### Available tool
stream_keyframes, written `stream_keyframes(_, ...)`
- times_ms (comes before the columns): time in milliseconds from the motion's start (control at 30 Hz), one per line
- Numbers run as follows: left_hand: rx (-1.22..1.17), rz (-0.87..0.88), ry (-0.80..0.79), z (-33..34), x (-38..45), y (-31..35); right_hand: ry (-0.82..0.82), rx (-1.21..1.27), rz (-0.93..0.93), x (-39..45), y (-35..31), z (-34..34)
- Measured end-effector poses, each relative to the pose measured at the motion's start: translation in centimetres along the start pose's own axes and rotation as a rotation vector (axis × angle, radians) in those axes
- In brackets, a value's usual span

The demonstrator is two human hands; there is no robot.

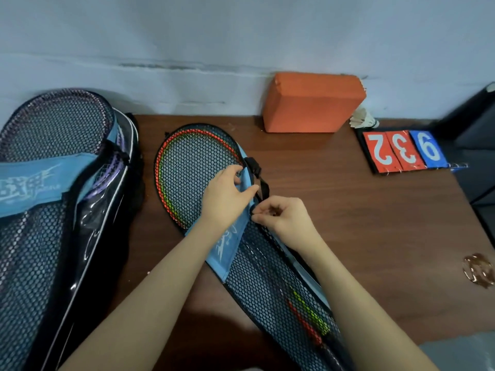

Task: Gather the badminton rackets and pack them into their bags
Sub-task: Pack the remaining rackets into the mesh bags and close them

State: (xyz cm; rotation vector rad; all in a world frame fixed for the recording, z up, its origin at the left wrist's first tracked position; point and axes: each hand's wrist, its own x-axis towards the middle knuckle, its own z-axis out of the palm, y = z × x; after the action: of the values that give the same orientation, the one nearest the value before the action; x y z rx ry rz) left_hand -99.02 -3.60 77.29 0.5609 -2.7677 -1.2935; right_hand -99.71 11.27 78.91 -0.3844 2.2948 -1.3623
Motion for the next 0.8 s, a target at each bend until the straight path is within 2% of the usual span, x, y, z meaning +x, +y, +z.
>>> stream_keyframes(233,-0.33,-0.09,0.044,-1.0,-2.2,-0.4,-0.1,0.039,-0.018,-1.5,0.4,0.3)
stream_keyframes(333,-0.368,-0.058,0.07,-1.5,-3.3,-0.7,0.022,0.084,-0.04,-1.6,0.8,0.1)
stream_keyframes(433,-0.437,0.001,0.087,-1.9,-4.3,-0.7,0.121,0.003,-0.08,-0.6,0.7,0.4)
stream_keyframes(567,-0.476,0.069,0.139,-2.5,-5.2,-0.8,0.08,-0.08,-0.172,0.2,-0.4,1.2)
stream_keyframes(700,-0.503,0.053,0.208,-2.5,-5.6,-0.9,0.095,-0.33,-0.323,0.1,-0.5,1.4)
stream_keyframes(800,-0.518,0.034,0.223,-2.5,-5.8,-0.9,0.114,-0.445,-0.354,0.1,-0.5,1.7)
